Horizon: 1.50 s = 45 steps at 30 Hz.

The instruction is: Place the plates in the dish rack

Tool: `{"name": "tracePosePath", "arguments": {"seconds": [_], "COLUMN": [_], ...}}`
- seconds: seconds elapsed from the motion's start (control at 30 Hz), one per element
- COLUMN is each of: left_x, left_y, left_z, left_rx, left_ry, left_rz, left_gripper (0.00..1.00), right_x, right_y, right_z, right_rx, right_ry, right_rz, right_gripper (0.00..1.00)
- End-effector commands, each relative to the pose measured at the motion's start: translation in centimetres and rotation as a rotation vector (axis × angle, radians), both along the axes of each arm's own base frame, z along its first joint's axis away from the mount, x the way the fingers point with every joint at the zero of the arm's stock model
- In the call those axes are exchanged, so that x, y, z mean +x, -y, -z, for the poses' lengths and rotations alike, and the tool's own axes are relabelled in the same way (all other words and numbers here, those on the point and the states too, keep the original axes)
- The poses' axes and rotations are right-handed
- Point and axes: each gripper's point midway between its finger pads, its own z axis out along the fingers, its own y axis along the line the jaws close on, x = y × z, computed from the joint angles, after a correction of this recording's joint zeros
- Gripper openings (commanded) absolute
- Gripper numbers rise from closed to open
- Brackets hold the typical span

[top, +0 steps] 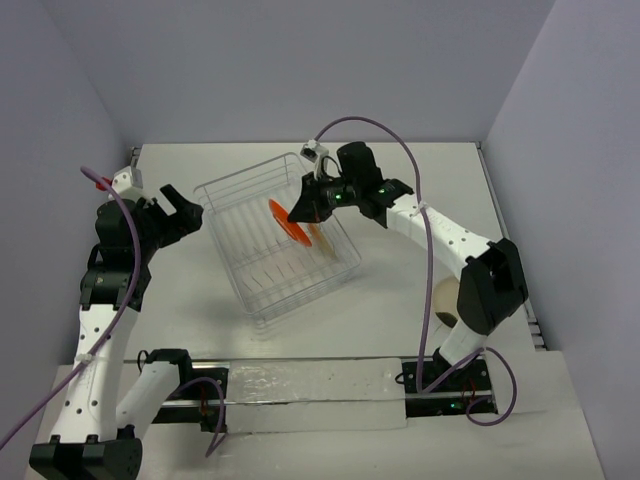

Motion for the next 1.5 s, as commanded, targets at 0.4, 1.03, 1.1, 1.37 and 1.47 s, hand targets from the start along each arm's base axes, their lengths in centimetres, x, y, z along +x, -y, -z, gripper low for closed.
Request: {"name": "tracePosePath", "arguments": {"seconds": [0.4, 1.03, 1.1, 1.37, 1.47], "left_x": [0.2, 0.3, 0.2, 0.2, 0.2], "left_y": [-0.3, -0.3, -0.3, -0.4, -0.4], "left_z": [-0.6, -0.7, -0.7, -0.8, -0.9], "left_rx": [0.004, -0.001, -0.002, -0.003, -0.004], "left_ry": [0.015, 0.017, 0.019, 0.024, 0.025], "left_rz": [0.003, 0.005, 0.007, 0.005, 0.008], "left_gripper": [0.99, 0.99, 0.99, 0.99, 0.99], "right_x": [0.2, -3.4, -4.1, -5.4, -5.7], "right_y": [-0.4, 0.2, 0.1, 0.0, 0.0], "right_z": [-0.5, 0.9, -0.3, -1.9, -1.1], "right_rx": [0.096, 0.134, 0.18, 0.241, 0.251], "right_ry": [-0.013, 0.003, 0.011, -0.014, -0.053], "right_rz": [0.041, -0.096, -0.127, -0.172, -0.171], "right_gripper": [0.0, 0.0, 0.0, 0.0, 0.0]}}
